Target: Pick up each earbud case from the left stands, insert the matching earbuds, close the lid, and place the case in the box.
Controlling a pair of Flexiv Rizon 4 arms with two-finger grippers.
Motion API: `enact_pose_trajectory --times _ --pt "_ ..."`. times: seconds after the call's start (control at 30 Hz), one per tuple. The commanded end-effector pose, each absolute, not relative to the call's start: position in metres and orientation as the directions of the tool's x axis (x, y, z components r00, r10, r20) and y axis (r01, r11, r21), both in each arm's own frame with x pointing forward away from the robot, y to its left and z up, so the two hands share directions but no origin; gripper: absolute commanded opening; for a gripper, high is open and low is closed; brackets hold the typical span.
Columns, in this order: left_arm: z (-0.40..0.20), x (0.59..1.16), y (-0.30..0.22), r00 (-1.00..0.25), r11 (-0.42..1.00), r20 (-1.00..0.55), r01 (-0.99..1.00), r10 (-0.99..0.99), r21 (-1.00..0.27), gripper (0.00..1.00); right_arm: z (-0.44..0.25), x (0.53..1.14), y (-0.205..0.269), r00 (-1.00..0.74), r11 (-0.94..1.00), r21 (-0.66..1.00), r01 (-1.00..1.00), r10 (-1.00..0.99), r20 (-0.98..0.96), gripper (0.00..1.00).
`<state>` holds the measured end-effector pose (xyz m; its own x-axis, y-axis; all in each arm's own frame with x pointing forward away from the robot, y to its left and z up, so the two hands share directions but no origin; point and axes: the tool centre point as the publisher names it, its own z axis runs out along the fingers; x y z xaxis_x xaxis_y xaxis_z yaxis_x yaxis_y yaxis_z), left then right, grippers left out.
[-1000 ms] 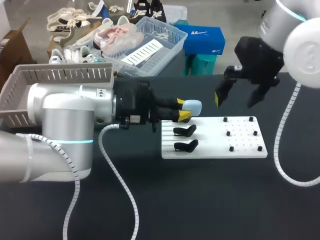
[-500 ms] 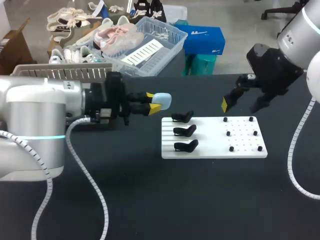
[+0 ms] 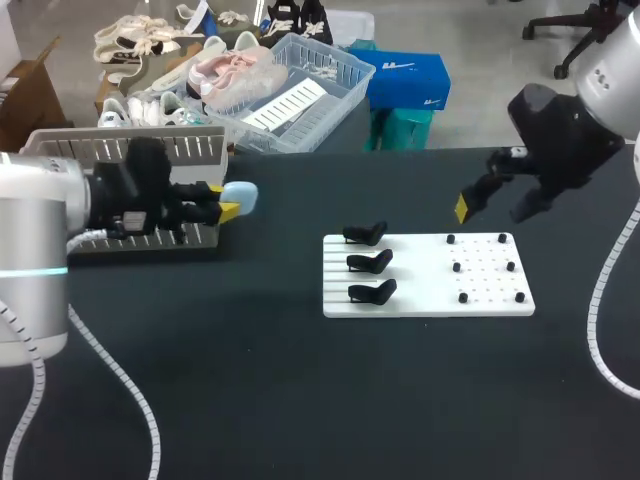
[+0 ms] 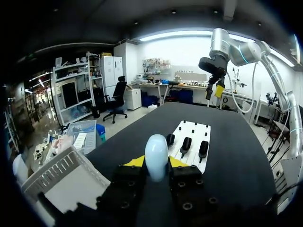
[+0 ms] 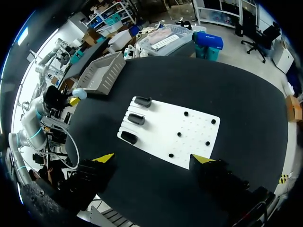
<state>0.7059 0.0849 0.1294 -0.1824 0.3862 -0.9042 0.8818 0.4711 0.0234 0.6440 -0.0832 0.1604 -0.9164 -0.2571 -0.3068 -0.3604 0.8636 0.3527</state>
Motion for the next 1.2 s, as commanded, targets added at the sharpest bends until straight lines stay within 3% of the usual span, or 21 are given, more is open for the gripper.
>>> enact_pose_trajectory --times 0.03,0.5,1.1,1.13,1.2 --pt "0.131 0.706 0.104 -0.194 0.556 -0.908 0.830 0.371 0.050 0.00 0.160 0.643 -0.084 -0.916 0.863 0.353 -0.361 -0.256 -0.310 1.00" --pt "0.126 0.749 0.162 -0.276 0.716 -0.894 0.695 0.352 0.067 0.00 0.160 0.643 -0.084 -0.916 0.863 0.353 -0.361 -0.256 -0.310 1.00" --pt "0.075 0.818 0.183 -0.430 0.756 -0.827 0.655 0.362 -0.009 0.00 0.160 0.643 -0.084 -0.916 0.863 0.353 -0.361 -0.256 -0.310 1.00" --pt "0.074 0.818 0.182 -0.425 0.750 -0.830 0.661 0.361 -0.012 0.15 0.160 0.643 -0.084 -0.916 0.863 0.353 -0.361 -0.256 -0.310 1.00" --pt "0.074 0.817 0.180 -0.421 0.745 -0.825 0.667 0.376 -0.001 0.99 0.160 0.643 -0.084 -0.916 0.863 0.353 -0.361 -0.256 -0.310 1.00"
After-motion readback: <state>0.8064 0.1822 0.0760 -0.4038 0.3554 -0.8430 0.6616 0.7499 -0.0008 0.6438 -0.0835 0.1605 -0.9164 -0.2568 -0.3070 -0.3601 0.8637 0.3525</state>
